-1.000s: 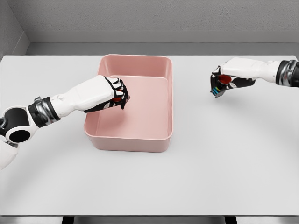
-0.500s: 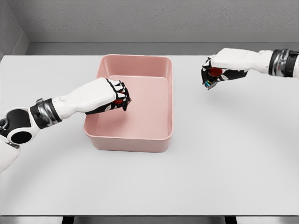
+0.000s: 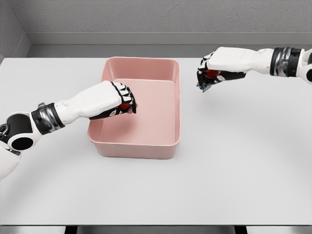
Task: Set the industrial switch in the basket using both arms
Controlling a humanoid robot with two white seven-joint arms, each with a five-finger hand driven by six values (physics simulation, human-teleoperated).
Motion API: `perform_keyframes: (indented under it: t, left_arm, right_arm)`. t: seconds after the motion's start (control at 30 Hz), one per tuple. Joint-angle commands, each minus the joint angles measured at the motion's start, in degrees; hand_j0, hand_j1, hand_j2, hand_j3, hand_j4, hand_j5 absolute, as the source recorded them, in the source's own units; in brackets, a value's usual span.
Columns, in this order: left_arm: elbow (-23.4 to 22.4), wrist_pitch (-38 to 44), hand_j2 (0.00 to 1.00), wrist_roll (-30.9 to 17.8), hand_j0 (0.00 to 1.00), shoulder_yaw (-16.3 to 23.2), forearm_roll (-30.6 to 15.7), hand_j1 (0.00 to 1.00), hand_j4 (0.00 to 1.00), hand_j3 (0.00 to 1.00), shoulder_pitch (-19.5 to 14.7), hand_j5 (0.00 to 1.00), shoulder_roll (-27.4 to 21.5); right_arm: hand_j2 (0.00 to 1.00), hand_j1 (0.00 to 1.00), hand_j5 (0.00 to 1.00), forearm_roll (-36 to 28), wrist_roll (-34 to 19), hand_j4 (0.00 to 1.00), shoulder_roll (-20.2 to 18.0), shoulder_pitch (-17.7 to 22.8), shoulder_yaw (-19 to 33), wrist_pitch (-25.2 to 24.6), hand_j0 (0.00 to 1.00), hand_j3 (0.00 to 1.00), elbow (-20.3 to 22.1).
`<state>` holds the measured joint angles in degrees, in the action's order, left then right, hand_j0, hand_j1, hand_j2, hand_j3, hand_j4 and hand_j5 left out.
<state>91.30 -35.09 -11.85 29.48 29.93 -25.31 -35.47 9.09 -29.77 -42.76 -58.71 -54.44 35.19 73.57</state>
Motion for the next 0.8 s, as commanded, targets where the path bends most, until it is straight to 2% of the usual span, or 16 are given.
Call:
perform_keyframes:
  t: [0.0, 0.47, 0.77]
  left_arm:
    - [0.0, 0.1, 0.43, 0.1, 0.43, 0.0, -0.4, 0.43, 0.43, 0.43, 0.0, 0.43, 0.0]
    - [0.2, 0.1, 0.43, 0.1, 0.43, 0.0, -0.4, 0.43, 0.43, 0.43, 0.1, 0.43, 0.0]
    - [0.3, 0.1, 0.43, 0.1, 0.43, 0.0, -0.4, 0.43, 0.43, 0.43, 0.2, 0.43, -0.1]
  right_arm:
    - [0.4, 0.4, 0.4, -0.5, 0.1, 0.4, 0.1, 0.0, 0.1, -0.2, 0.4, 0.4, 1.3]
    - [0.39, 0.39, 0.39, -0.8, -1.1, 0.39, 1.0, -1.7, 0.1, -0.4, 0.39, 0.39, 4.4]
    - [0.39, 0.39, 0.39, -0.8, -1.2, 0.39, 1.8, -2.2, 0.1, -0.4, 0.39, 0.39, 4.6]
